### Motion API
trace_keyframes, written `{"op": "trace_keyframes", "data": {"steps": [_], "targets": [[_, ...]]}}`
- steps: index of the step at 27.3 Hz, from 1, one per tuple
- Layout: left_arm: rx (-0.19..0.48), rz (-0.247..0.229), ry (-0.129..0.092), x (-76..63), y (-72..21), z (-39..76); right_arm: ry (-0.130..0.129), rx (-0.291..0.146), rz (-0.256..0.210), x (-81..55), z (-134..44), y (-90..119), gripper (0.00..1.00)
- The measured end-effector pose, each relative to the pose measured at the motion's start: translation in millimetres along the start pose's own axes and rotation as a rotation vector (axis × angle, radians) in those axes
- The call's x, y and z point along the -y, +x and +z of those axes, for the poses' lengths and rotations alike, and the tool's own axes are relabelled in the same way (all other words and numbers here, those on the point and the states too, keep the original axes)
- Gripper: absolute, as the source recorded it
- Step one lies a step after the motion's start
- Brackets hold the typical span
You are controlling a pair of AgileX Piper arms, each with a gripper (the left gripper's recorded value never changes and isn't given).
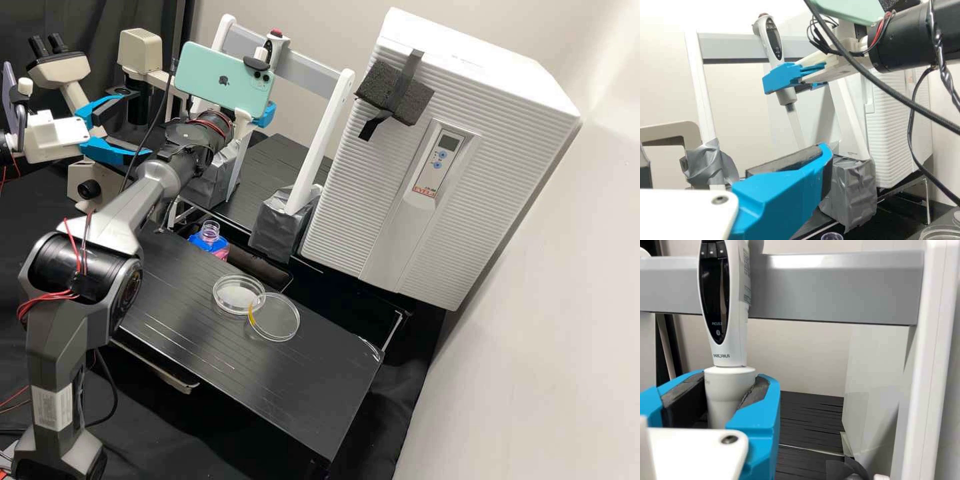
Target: Use the pipette
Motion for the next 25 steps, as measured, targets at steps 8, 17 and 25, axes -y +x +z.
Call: {"op": "trace_keyframes", "data": {"steps": [8,17,25], "targets": [[0.005,-0.002,-0.001,0.4,0.1,1.8,0.000,0.011,-0.011,4.1,4.1,0.4,0.00],[0.018,-0.004,-0.005,0.9,0.4,5.8,-0.002,0.008,-0.008,5.0,5.0,0.5,1.00],[0.018,-0.004,0.002,0.9,0.4,5.8,-0.034,0.019,-0.013,5.4,6.0,0.5,1.00]]}}
